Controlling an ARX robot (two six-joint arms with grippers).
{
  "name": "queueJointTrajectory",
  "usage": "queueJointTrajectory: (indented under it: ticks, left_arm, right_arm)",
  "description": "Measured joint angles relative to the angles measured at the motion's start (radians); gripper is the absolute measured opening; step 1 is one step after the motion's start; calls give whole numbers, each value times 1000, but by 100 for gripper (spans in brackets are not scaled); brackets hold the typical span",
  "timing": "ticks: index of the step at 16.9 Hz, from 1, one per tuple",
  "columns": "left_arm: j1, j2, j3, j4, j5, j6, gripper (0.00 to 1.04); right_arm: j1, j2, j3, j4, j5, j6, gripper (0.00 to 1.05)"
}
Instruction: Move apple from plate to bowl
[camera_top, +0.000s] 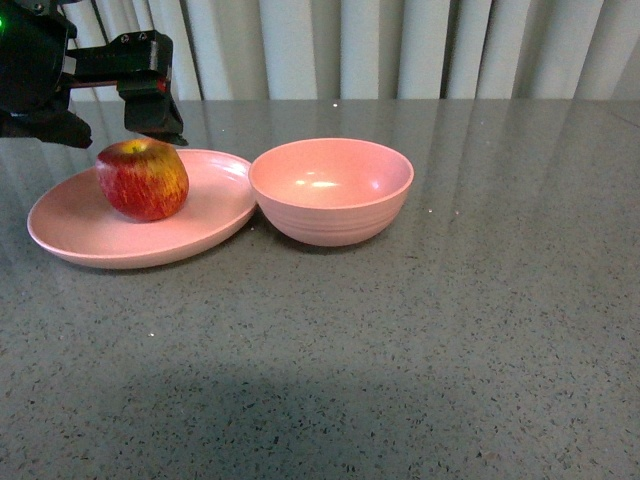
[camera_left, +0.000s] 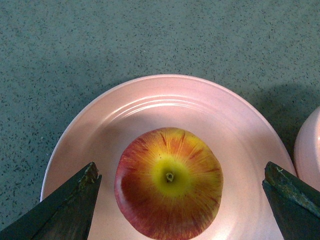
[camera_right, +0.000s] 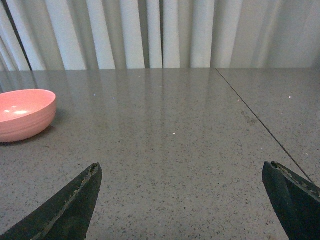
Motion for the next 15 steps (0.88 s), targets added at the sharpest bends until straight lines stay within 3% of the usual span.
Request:
queueJointTrajectory:
  ticks: [13,15]
  left_arm:
    - [-6,127,35,-7,-18,-1,98]
    - [-11,127,35,0,-20,1,86]
  right_arm:
    - [0,0,0,0,0,0,98]
    - [0,0,0,0,0,0,98]
